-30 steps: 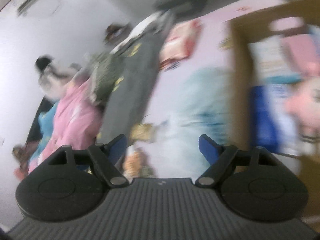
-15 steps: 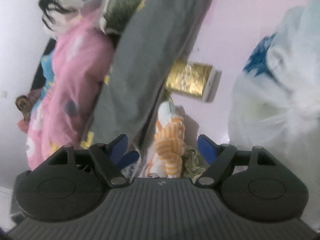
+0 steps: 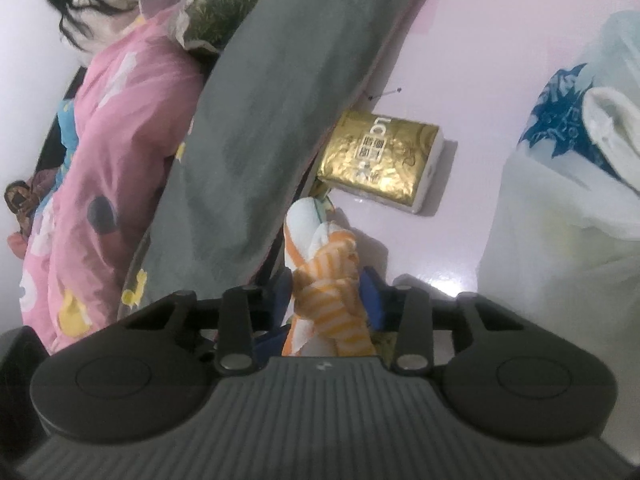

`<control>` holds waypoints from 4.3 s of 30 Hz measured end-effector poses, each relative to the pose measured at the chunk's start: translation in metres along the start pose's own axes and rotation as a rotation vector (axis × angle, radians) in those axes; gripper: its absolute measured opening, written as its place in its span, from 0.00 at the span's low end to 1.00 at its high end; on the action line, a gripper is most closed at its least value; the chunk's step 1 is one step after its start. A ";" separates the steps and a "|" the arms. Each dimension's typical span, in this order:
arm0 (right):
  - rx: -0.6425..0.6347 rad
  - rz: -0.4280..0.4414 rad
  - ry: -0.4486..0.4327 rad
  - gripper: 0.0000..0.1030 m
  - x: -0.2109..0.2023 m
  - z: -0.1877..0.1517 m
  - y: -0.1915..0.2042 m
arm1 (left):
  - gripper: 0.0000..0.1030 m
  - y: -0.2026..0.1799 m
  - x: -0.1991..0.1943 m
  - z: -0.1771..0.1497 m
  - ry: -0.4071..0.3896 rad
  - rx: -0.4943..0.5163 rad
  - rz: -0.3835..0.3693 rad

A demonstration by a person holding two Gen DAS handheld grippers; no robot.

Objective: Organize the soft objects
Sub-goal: 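Grasp the orange-and-white striped towel with the right gripper, then lift the striped towel and carry it toward the cardboard box, then lower the striped towel into the box and open the right gripper, then move the right gripper back to the gold packet and grasp it, then carry the gold packet into the cardboard box and open the right gripper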

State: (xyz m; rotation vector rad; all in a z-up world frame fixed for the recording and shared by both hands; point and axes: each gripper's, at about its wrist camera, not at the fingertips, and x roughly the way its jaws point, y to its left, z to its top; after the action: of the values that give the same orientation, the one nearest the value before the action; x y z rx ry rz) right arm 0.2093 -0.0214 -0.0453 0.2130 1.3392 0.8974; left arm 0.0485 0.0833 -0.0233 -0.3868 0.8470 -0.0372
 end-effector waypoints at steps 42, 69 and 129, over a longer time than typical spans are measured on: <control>0.259 -0.104 -0.501 0.31 -0.340 -0.113 -0.240 | 0.53 -0.335 0.074 0.021 0.082 0.561 -0.335; 0.384 -0.242 -0.235 0.49 -0.284 -0.107 -0.270 | 0.60 -0.177 -0.010 0.036 -0.117 0.337 -0.088; 0.003 0.055 0.144 0.46 0.025 0.075 -0.047 | 0.62 0.004 0.064 0.043 -0.113 -0.029 0.166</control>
State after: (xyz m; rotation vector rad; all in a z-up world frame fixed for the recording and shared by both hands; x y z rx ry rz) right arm 0.2961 -0.0097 -0.0730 0.1911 1.4738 0.9723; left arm 0.1224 0.0889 -0.0457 -0.3412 0.7666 0.1495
